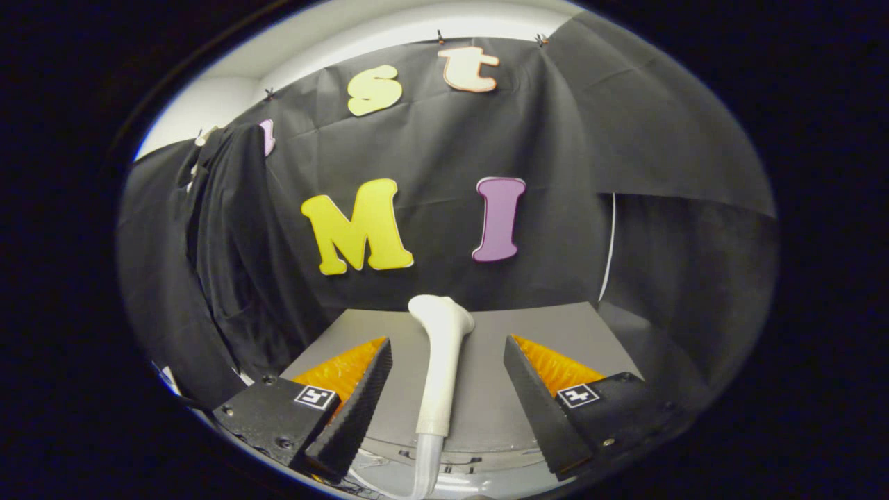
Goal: Iron the clothes twice with a garment steamer, once on the left side and once on the right side.
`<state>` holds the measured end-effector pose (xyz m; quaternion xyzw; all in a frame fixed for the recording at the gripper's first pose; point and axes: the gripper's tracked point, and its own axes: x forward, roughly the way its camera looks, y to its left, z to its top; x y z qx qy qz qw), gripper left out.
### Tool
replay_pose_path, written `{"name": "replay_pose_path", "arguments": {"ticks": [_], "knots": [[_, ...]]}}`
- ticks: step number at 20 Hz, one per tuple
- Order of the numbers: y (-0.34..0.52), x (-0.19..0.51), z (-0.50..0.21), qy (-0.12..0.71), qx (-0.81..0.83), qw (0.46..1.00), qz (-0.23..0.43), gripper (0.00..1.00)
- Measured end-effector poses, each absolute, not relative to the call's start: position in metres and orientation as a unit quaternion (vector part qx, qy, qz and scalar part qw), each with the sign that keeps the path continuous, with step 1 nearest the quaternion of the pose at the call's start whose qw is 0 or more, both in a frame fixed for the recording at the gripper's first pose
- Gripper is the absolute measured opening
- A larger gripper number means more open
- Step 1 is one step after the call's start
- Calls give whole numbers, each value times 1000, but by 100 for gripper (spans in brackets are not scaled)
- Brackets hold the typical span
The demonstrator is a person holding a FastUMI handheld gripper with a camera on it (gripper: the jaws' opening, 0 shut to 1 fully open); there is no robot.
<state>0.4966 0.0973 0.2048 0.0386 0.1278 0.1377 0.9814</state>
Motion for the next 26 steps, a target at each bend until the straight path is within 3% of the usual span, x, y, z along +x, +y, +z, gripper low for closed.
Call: {"name": "replay_pose_path", "arguments": {"ticks": [10,15,19,22,26], "knots": [[114,560,145,269,85,942,183,91],[129,568,125,330,125,913,203,81],[137,570,117,354,159,894,223,64],[138,569,117,359,168,888,231,43],[140,569,118,353,158,894,228,38]]}}
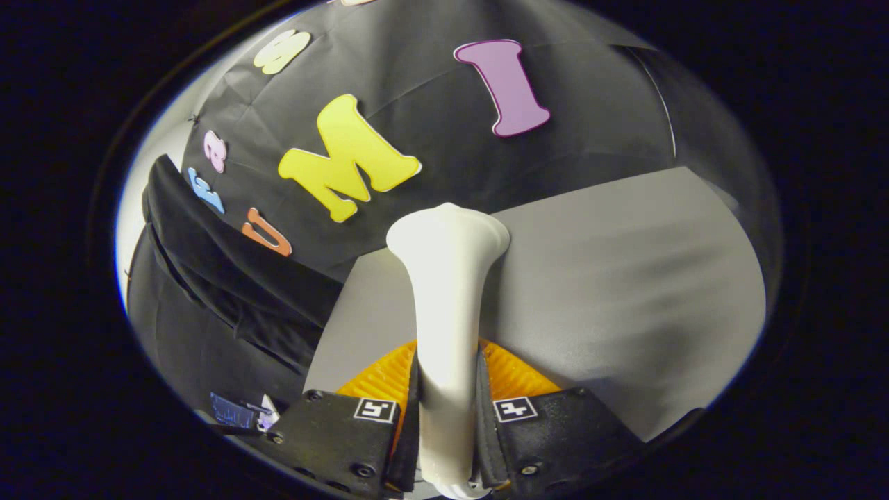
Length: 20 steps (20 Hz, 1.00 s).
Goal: Iron the clothes twice with a garment steamer, once on the left side and once on the right side.
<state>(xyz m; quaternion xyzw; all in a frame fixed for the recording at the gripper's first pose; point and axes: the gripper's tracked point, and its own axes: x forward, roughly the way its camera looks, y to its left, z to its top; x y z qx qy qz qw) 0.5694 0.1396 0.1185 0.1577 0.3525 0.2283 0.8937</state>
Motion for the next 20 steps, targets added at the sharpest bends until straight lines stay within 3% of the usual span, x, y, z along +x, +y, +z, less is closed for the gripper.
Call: {"name": "replay_pose_path", "arguments": {"ticks": [20], "knots": [[130,495,163,257,149,929,220,28]]}}
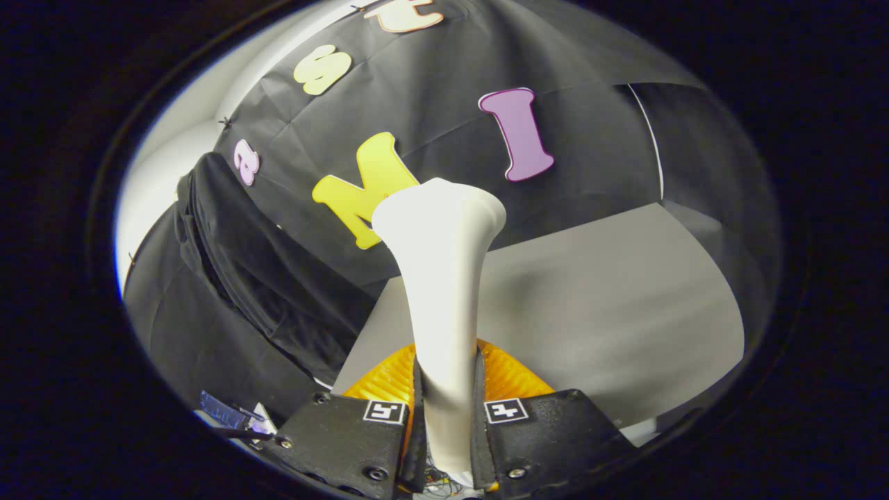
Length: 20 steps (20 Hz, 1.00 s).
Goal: Iron the clothes twice with a garment steamer, once on the left side and once on the right side.
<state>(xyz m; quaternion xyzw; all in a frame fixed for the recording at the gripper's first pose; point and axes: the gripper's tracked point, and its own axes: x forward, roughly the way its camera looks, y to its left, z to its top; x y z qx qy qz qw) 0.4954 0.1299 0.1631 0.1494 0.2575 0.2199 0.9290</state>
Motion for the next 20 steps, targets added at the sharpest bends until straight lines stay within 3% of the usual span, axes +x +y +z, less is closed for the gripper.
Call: {"name": "replay_pose_path", "arguments": {"ticks": [9,20], "knots": [[151,416,187,203,128,954,178,28],[244,323,218,135,94,979,123,28]]}}
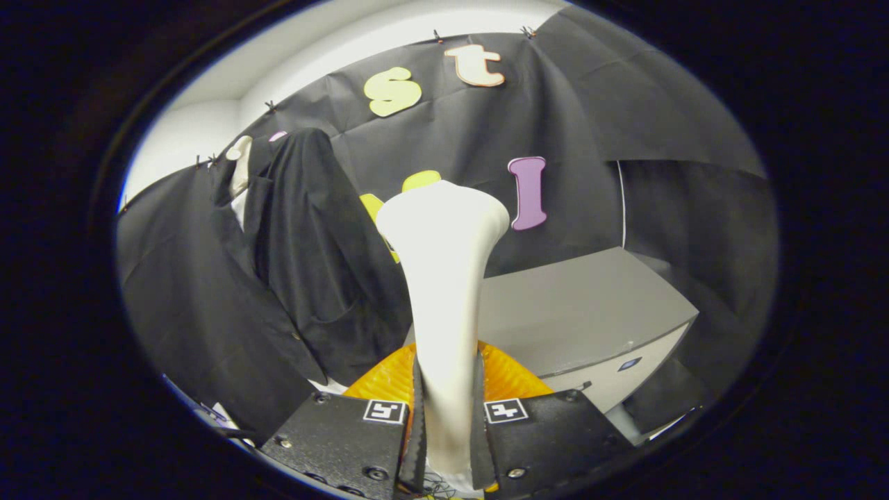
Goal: Iron the clothes twice with a garment steamer, once on the left side and once on the right side.
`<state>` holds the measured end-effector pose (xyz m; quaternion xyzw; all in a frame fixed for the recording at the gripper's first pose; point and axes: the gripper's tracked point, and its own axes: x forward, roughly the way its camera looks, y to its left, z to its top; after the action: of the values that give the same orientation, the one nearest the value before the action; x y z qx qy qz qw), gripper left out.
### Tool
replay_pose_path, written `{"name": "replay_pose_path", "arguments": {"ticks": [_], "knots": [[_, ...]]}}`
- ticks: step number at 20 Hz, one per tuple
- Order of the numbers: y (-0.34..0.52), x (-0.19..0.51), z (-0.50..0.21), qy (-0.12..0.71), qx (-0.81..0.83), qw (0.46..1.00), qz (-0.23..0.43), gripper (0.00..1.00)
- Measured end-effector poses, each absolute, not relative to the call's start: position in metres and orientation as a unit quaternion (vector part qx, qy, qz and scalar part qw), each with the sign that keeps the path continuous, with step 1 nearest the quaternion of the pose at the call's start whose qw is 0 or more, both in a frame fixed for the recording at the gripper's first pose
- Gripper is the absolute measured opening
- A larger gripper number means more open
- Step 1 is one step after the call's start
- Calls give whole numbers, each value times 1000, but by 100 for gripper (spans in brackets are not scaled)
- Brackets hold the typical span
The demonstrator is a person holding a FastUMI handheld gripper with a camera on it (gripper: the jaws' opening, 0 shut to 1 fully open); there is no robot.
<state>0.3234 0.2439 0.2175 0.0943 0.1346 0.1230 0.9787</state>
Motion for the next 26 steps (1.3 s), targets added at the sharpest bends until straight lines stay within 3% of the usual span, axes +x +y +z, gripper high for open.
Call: {"name": "replay_pose_path", "arguments": {"ticks": [9,19,26], "knots": [[349,304,263,64,31,995,75,28],[473,320,315,19,1,994,111,28],[514,341,340,0,-8,994,107,28]]}}
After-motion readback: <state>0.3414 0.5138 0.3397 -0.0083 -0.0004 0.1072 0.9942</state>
